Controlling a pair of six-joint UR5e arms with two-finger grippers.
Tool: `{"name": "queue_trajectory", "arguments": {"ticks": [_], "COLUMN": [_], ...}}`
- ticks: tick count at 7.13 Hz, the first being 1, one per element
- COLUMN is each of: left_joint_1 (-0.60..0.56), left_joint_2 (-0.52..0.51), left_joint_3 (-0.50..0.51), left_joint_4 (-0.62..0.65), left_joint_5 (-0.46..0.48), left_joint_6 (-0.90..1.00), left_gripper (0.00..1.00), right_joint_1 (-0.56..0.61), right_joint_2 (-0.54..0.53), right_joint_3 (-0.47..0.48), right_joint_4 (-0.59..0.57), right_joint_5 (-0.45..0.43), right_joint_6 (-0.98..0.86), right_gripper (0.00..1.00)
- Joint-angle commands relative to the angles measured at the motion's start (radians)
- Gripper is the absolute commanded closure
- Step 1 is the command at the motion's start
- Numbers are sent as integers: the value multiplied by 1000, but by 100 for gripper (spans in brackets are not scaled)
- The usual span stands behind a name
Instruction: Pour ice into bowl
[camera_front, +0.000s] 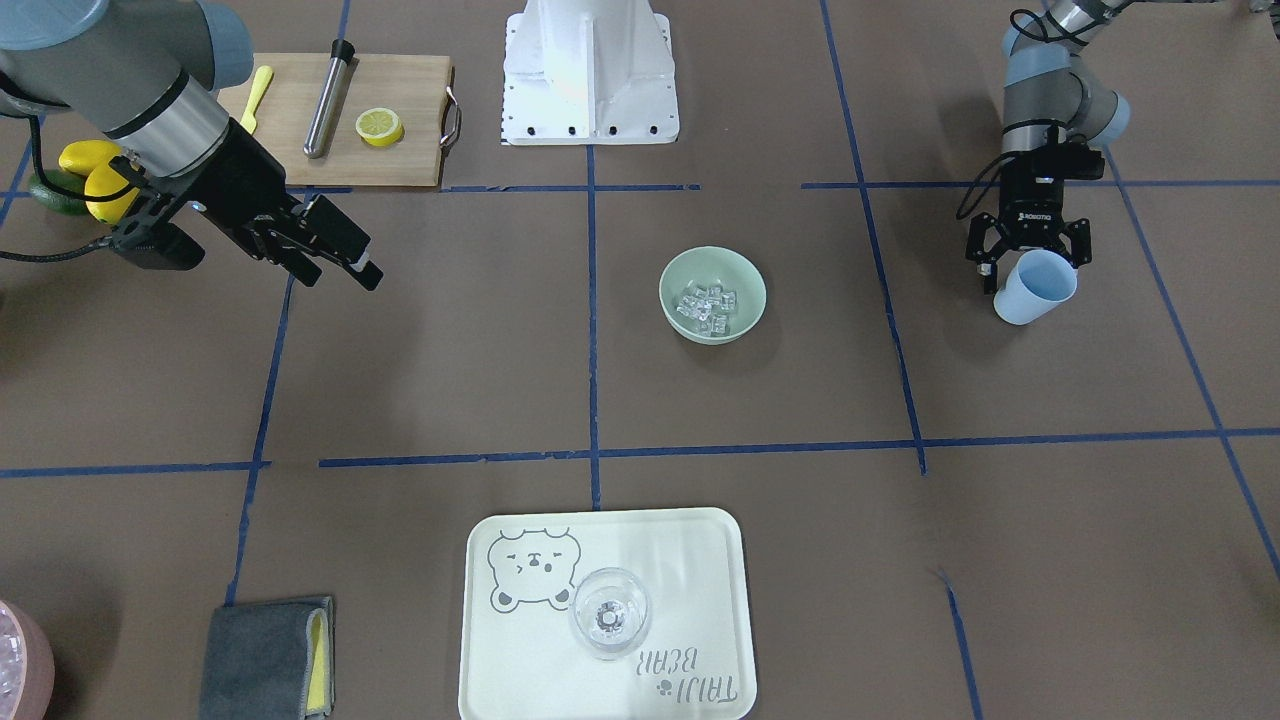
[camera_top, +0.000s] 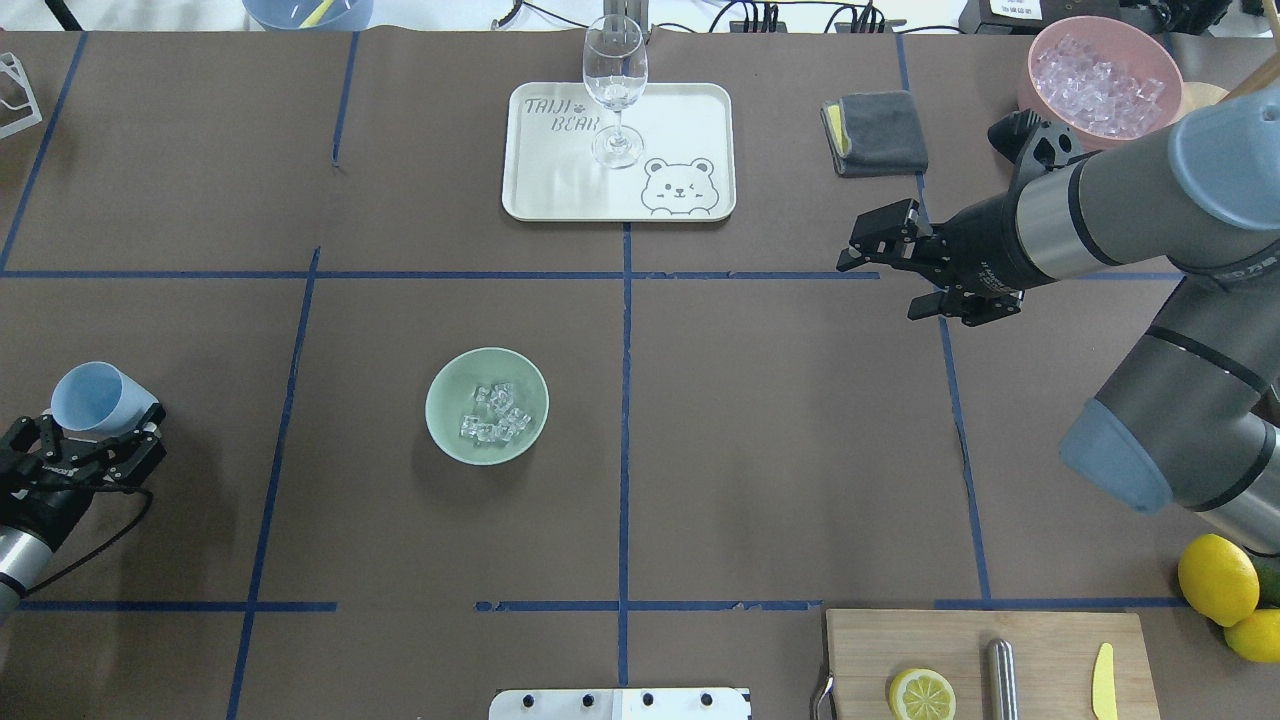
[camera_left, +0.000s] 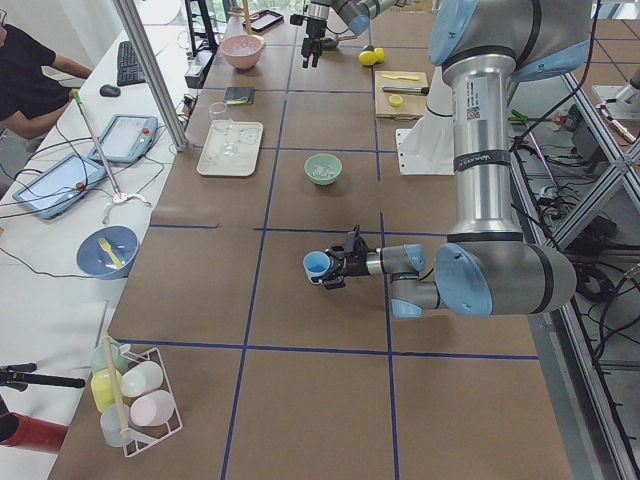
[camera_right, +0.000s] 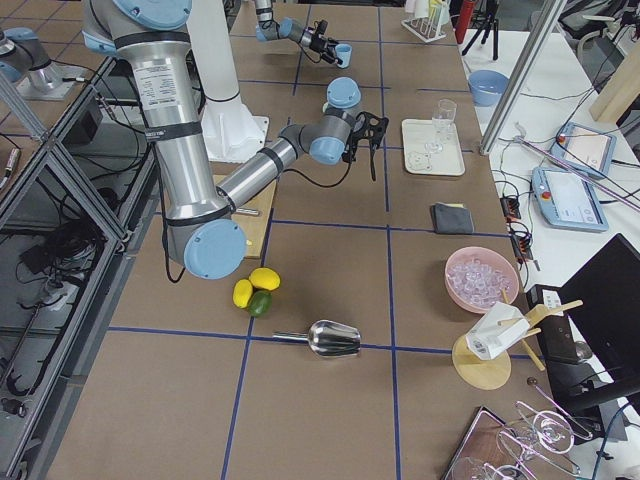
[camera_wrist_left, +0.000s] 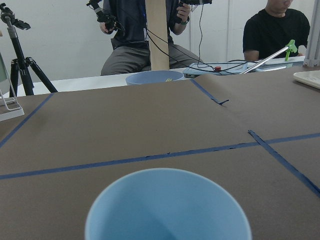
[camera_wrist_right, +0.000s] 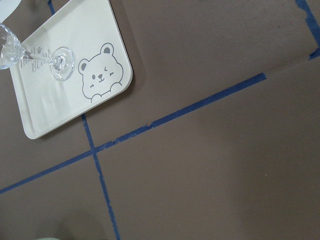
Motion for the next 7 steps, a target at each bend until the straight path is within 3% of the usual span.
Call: {"name": "queue_trajectory", "arguments": {"ticks": [1,7], "left_joint_1": [0,-2], "left_joint_2": [52,262], "left_joint_3": [-5,-215], "left_joint_4": [-12,-12], "left_joint_5": [-77,-440], "left_joint_6": [-3,74], "left_gripper": [0,0], "right_joint_1": [3,2], "right_joint_2": [-2,-14], "right_joint_3": [17,28], "right_joint_4": [0,-2], "right_joint_5": [3,6], "right_joint_6": [1,1], "right_gripper": [0,0]}}
